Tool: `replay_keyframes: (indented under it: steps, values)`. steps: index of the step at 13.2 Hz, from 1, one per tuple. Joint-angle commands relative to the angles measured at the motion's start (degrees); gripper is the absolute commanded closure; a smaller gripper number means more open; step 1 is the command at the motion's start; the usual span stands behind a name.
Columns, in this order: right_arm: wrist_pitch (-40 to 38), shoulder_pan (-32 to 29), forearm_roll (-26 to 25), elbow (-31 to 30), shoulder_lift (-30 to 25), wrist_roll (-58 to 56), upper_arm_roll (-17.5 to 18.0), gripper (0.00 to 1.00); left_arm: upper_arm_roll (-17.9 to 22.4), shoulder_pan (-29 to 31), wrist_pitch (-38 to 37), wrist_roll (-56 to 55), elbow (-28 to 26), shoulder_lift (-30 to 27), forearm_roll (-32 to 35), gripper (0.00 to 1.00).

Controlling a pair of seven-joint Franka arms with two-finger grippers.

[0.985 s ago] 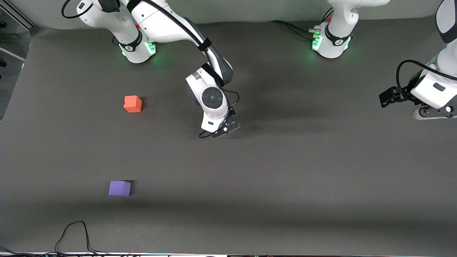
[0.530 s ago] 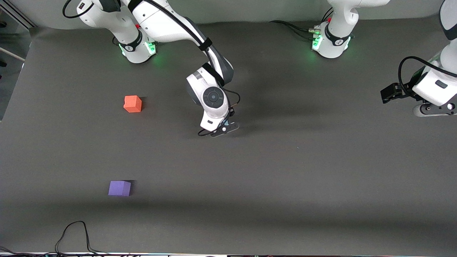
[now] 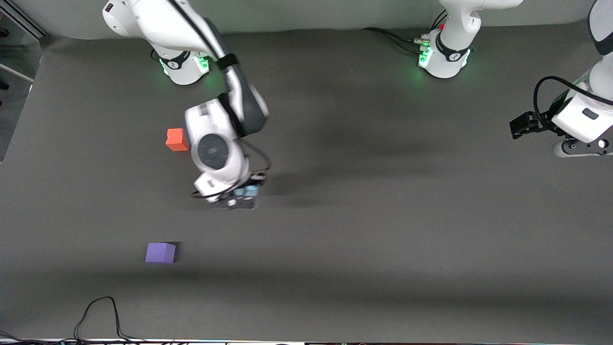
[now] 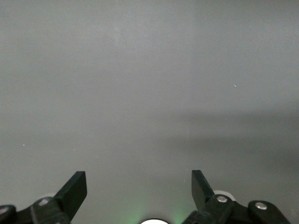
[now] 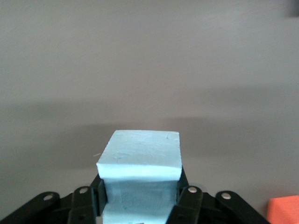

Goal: Place blue block between orange and purple blocks
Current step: 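Carry the blue block with the right gripper toward the orange block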

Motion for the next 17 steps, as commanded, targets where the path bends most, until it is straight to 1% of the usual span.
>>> replay_keyframes:
  steps: [1, 2, 3, 5, 6, 8, 10, 12, 14, 16, 17]
  values:
    - [-4.4, -8.4, 2.7, -0.9, -2.7, -8.9, -0.4, 1.0, -1.9, -0.9, -0.9, -0.2, 1.3, 0.1, -0.3, 0.0]
    - [-4.7, -10.7, 2.6, -1.3, -3.4, -10.5, -0.7, 1.0, -2.2, -0.8, 0.1, -0.3, 0.7, -0.5, -0.9, 0.0]
    - [-4.7, -11.7, 2.4, -1.9, -3.8, -12.6, -2.4, 1.0, -2.2, -0.9, 0.3, -0.7, 0.6, -1.0, -2.2, 0.0]
    - [-3.5, -11.7, 2.9, -5.5, -4.2, -20.2, -6.6, 1.0, -2.2, -0.6, 1.9, -1.5, -0.3, -2.7, -3.0, 0.0]
    - [-0.1, -11.8, 3.4, -7.5, -3.9, -21.6, -6.8, 1.0, -1.7, -0.1, 2.9, -0.8, -1.0, -3.4, -3.1, 0.0]
    - [10.0, -11.4, 3.5, -15.5, -3.6, -24.4, -6.7, 1.0, -0.4, 0.1, 2.4, 0.2, -0.3, -3.6, -2.7, 0.0]
    - [15.4, -11.1, 3.5, -19.5, -2.5, -26.8, -6.2, 1.0, 1.8, 0.1, 2.2, 3.7, -0.4, -3.2, -3.0, 0.0]
    - [18.1, -11.3, 4.3, -21.4, -1.1, -30.9, -6.1, 1.0, 1.9, 0.1, 1.9, 4.7, -0.4, -3.3, -3.1, 0.0]
    - [19.2, -11.0, 8.8, -23.8, -0.6, -36.0, -6.2, 1.0, 2.8, 0.1, 0.7, 4.8, -0.4, -3.5, -3.2, 0.0]
    - [22.9, -11.1, 9.1, -26.2, -0.5, -36.5, -6.1, 1.0, 3.1, 0.1, 0.6, 4.8, -0.4, -3.5, -3.8, 0.0]
    - [23.3, -11.0, 9.1, -26.6, -0.4, -36.9, -6.1, 1.0, 3.1, 0.1, 0.6, 4.8, -0.4, -3.5, -3.8, 0.0]
